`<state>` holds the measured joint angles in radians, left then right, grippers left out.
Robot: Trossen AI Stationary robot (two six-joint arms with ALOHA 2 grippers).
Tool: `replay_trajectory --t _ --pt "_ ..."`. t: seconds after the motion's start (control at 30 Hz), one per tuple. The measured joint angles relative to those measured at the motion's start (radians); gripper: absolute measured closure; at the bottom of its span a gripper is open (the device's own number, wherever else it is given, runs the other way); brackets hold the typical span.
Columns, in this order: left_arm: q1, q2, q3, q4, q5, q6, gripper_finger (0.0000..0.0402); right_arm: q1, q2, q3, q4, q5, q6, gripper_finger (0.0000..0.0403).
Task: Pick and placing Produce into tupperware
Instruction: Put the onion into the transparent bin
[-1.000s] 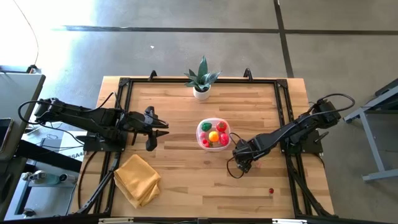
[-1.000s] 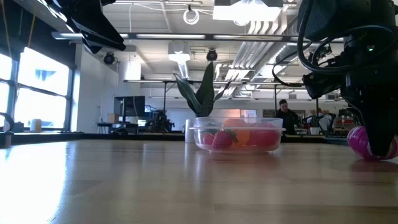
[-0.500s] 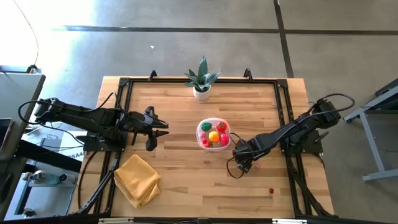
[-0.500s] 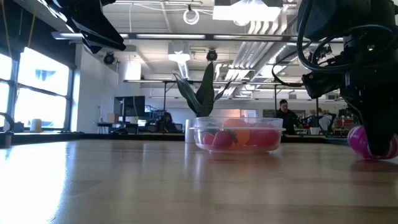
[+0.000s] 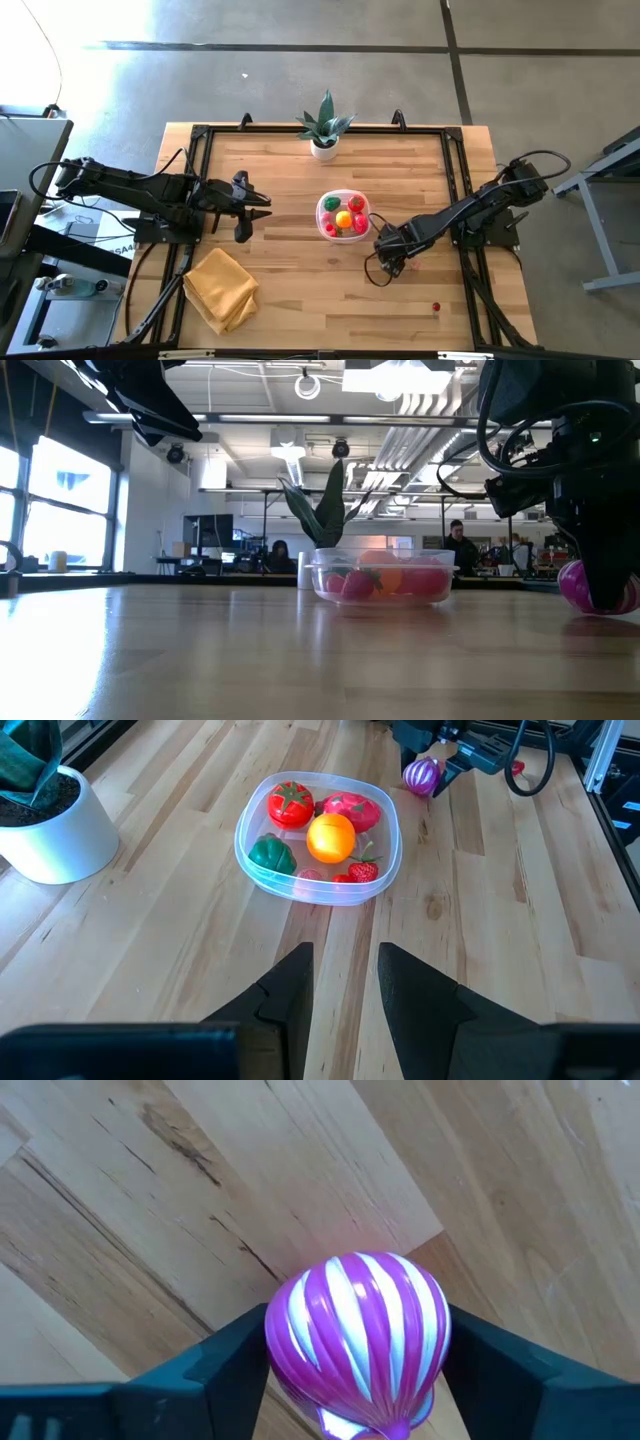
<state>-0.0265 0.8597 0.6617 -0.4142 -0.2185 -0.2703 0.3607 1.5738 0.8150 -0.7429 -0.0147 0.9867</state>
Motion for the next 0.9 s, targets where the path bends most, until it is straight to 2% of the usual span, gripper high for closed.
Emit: replay_trajectory --t 0.53,0.9 --pt "0.000 0.000 0.000 0.000 0.000 0.000 0.0295 0.000 -0.004 0.000 0.000 -0.017 0.000 0.0151" --pt "0.000 0.000 0.000 0.000 0.000 0.000 0.0295 0.000 -0.131 0.001 0.019 0.024 0.002 0.0151"
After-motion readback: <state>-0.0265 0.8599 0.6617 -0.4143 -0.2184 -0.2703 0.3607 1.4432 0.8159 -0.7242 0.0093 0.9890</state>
